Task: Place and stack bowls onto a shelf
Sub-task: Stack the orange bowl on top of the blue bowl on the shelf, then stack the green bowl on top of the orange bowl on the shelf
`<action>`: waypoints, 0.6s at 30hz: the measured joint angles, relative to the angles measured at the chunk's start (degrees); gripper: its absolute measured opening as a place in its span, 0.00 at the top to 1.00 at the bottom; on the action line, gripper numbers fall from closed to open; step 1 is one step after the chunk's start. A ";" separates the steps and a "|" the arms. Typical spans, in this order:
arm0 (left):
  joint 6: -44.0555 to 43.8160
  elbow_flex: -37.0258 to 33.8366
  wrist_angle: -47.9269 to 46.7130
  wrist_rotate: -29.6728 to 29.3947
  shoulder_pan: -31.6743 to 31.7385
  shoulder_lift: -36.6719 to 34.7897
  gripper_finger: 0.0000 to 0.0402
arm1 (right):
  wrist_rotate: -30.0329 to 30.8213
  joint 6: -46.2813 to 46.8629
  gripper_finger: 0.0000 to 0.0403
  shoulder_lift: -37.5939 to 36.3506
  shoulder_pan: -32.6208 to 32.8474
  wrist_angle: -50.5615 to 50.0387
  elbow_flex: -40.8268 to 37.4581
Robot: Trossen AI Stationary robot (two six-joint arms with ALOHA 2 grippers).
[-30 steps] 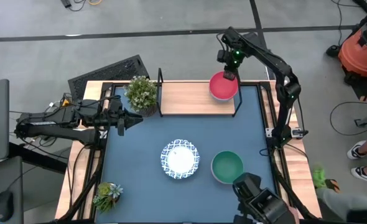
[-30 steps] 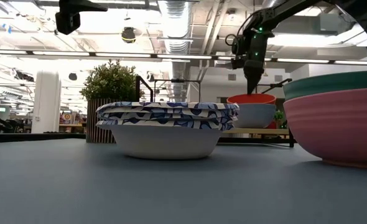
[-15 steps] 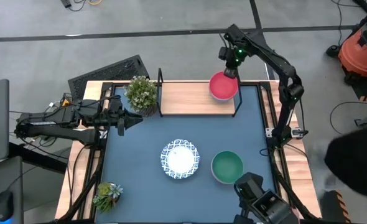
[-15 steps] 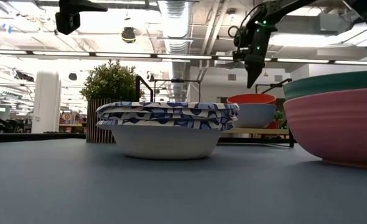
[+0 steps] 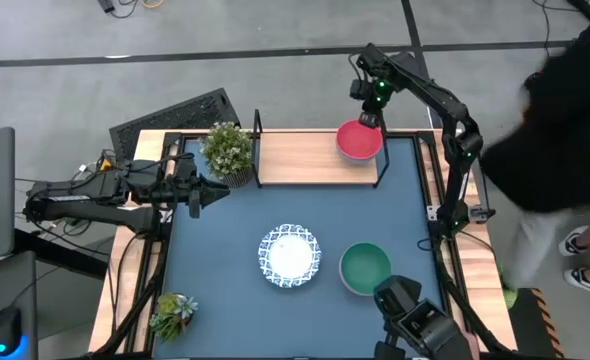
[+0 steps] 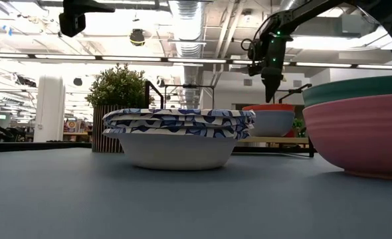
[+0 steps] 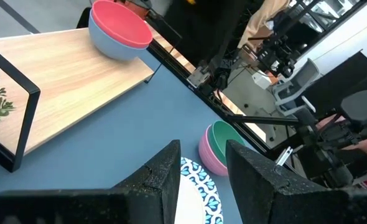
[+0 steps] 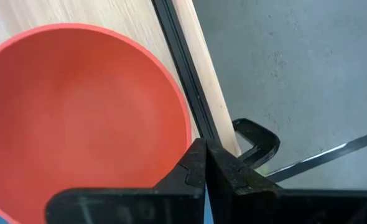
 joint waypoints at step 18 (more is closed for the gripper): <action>0.62 0.00 -0.03 -0.02 0.00 0.00 0.72 | -10.66 21.57 0.88 -18.24 20.92 -15.62 -2.54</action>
